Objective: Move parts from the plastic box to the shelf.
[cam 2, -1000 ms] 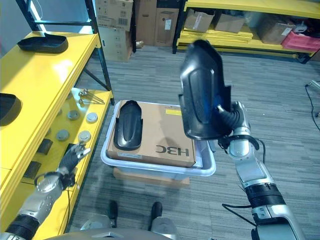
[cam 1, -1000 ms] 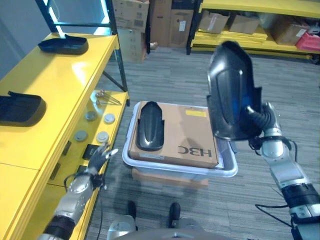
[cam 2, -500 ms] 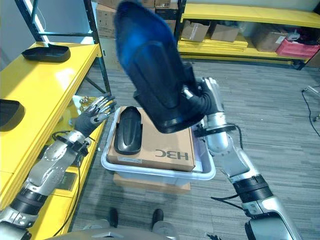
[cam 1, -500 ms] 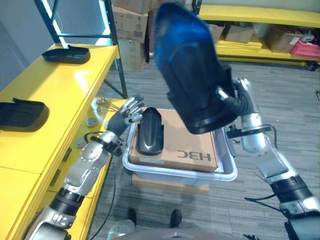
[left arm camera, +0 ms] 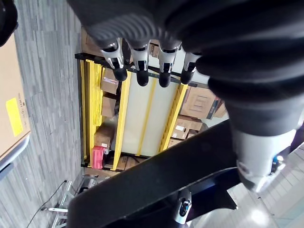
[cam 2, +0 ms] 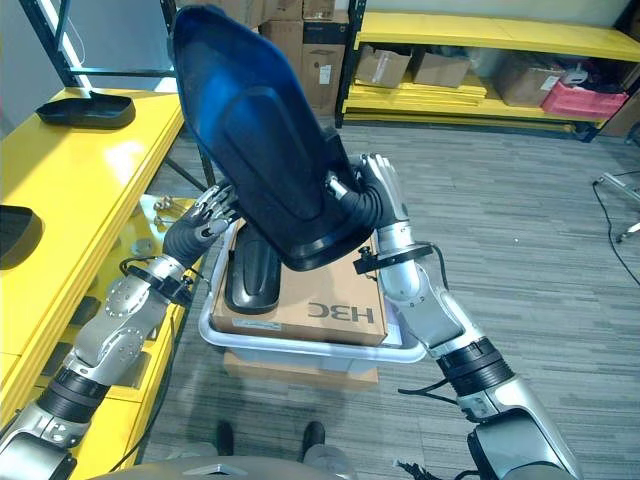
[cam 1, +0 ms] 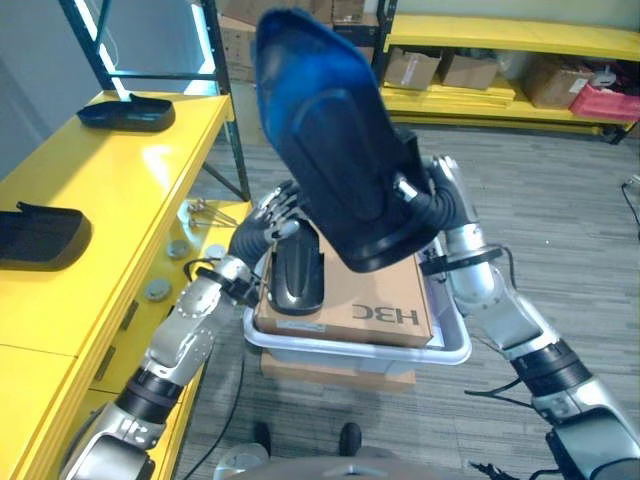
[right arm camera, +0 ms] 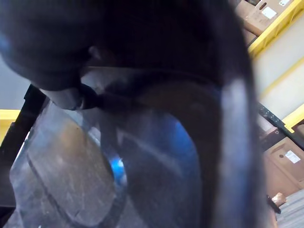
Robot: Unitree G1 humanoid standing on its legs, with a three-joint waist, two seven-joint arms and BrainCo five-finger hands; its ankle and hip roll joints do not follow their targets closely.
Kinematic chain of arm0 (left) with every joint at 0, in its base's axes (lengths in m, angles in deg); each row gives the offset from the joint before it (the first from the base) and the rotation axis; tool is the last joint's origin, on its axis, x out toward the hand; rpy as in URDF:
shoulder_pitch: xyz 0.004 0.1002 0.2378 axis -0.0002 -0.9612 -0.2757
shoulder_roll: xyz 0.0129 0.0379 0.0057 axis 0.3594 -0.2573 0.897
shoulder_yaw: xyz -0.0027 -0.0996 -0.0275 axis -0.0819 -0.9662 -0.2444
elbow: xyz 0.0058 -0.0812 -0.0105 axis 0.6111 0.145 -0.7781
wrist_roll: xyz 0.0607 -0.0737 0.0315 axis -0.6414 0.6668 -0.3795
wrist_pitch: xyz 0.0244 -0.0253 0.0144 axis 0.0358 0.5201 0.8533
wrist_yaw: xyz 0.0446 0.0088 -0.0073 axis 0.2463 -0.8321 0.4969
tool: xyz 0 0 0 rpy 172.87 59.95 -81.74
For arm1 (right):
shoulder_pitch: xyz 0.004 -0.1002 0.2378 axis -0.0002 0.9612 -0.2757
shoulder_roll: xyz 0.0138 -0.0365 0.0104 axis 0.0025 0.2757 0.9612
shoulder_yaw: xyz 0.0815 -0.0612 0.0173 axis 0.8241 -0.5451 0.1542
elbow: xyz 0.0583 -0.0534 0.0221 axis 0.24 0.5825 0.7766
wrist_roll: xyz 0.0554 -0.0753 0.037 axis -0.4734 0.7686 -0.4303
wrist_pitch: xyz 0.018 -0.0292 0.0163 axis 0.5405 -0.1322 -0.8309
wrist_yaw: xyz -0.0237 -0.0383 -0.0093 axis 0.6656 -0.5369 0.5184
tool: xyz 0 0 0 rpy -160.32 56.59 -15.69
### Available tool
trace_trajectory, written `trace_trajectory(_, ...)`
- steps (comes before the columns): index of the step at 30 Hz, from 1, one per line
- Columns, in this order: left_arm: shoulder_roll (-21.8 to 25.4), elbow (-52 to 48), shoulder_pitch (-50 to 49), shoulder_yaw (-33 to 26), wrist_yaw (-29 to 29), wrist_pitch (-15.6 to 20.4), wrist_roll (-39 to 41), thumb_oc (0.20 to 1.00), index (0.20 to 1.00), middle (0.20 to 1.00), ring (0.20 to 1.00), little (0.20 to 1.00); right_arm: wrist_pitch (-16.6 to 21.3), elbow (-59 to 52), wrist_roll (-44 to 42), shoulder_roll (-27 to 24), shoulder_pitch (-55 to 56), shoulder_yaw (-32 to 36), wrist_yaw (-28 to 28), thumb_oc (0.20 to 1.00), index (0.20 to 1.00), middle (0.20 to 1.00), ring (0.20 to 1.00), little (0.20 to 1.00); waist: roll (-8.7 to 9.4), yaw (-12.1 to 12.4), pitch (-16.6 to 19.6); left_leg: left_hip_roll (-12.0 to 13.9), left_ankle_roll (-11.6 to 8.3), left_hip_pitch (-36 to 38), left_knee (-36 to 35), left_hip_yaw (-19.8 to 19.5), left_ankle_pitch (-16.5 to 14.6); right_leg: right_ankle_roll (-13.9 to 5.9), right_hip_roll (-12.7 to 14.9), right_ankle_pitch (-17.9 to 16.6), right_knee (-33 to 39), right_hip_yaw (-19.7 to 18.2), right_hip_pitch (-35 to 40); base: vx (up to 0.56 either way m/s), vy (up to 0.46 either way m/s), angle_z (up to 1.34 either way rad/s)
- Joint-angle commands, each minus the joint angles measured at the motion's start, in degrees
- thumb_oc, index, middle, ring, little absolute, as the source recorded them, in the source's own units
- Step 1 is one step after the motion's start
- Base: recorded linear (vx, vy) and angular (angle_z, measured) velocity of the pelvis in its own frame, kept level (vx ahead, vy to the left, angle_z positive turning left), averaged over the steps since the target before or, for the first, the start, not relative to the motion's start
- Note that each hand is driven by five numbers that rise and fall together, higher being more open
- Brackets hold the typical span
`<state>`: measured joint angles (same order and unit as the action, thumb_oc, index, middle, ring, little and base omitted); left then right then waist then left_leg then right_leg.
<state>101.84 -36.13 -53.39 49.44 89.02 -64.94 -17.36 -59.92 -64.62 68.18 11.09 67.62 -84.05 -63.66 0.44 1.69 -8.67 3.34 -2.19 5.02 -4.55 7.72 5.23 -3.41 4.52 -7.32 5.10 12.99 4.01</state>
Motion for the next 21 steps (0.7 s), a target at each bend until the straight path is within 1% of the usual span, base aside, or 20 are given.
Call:
trace_trajectory(1,-1.25,-2.0,6.27,1.96,0.35,5.97,0.93,1.0,1.0,1.0,1.0,1.0,1.1,0.08,0.15,1.32,-5.33,-0.07,2.28,0.2,0.2,0.2,0.2,0.2,1.22,0.73,2.45,0.99,-0.26,2.16,-0.45,0.18,-4.77,-2.96,2.09,5.69,-0.1,3.4,5.06,0.0,0.0,0.0)
trace_trajectory(4,-1.44,-3.6,6.59,2.1,0.19,6.45,-0.99,1.0,1.0,1.0,1.0,1.0,2.22,1.15,0.81,2.55,-4.77,-1.08,3.48,0.2,0.2,0.2,0.2,0.2,1.18,0.9,2.41,0.9,-0.22,2.12,-0.45,-0.12,-4.78,-3.01,2.14,5.62,-0.1,3.6,5.08,0.0,0.0,0.0)
trace_trajectory(5,-1.34,-4.27,6.8,2.32,-0.81,6.53,-2.2,1.0,1.0,1.0,1.0,1.0,2.26,1.22,0.69,3.13,-4.91,-1.57,3.8,0.2,0.2,0.2,0.2,0.2,1.15,1.0,2.38,0.85,-0.19,2.12,-0.45,-0.21,-4.84,-3.02,2.15,5.62,-0.1,3.58,5.09,0.0,0.0,0.0)
trace_trajectory(8,-1.25,-4.81,7.46,2.72,-2.18,5.88,-3.51,1.0,1.0,1.0,1.0,1.0,2.86,1.17,0.39,4.24,-5.22,-2.51,4.57,0.2,0.2,0.2,0.2,0.2,1.14,1.2,2.38,0.74,-0.16,2.14,-0.45,-0.51,-4.85,-3.01,2.14,5.63,-0.1,3.66,5.17,0.0,0.0,0.0)
trace_trajectory(10,-0.99,-5.14,7.79,2.88,-3.3,5.45,-4.61,1.0,1.0,1.0,1.0,1.0,2.73,0.27,0.56,5.29,-5.51,-3.1,4.48,0.2,0.2,0.2,0.2,0.2,1.02,1.34,2.36,0.66,-0.1,2.12,-0.45,-0.67,-4.97,-2.99,2.14,5.66,-0.1,3.63,5.13,0.0,0.0,0.0)
trace_trajectory(16,-0.6,-4.87,7.74,2.83,-5.28,5.19,-6.58,1.0,1.0,1.0,1.0,1.0,2.98,-0.89,1.18,6.38,-5.96,-4.31,3.87,0.2,0.2,0.2,0.2,0.2,0.82,1.69,2.32,0.54,0.0,2.12,-0.45,-0.97,-5.04,-3.0,2.24,5.67,-0.1,3.71,5.14,0.0,0.0,0.0)
trace_trajectory(18,-0.27,-4.89,7.48,2.6,-5.83,4.81,-8.85,1.0,1.0,1.0,1.0,1.0,3.61,-1.73,1.44,6.47,-5.57,-4.58,3.79,0.2,0.2,0.2,0.2,0.2,0.76,1.79,2.3,0.51,0.02,2.06,-0.45,-1.03,-5.0,-3.05,2.32,5.62,-0.1,3.77,5.1,0.0,0.0,0.0)
trace_trajectory(20,0.1,-4.77,7.47,2.75,-5.95,4.36,-9.02,1.0,1.0,1.0,1.0,1.0,4.54,-2.17,1.2,6.48,-5.52,-4.69,3.76,0.2,0.2,0.2,0.2,0.2,0.71,1.9,2.31,0.45,0.04,2.0,-0.45,-1.15,-5.01,-3.09,2.36,5.59,-0.1,3.81,5.07,0.0,0.0,0.0)
trace_trajectory(21,0.21,-4.76,7.42,2.73,-5.82,3.94,-8.41,0.896,0.896,0.896,0.896,0.896,5.05,-2.22,0.98,6.51,-5.54,-4.67,3.52,0.2,0.2,0.2,0.2,0.2,0.73,1.95,2.31,0.43,0.06,1.99,-0.45,-1.2,-5.01,-3.11,2.38,5.6,-0.1,3.85,5.09,0.0,0.0,0.0)
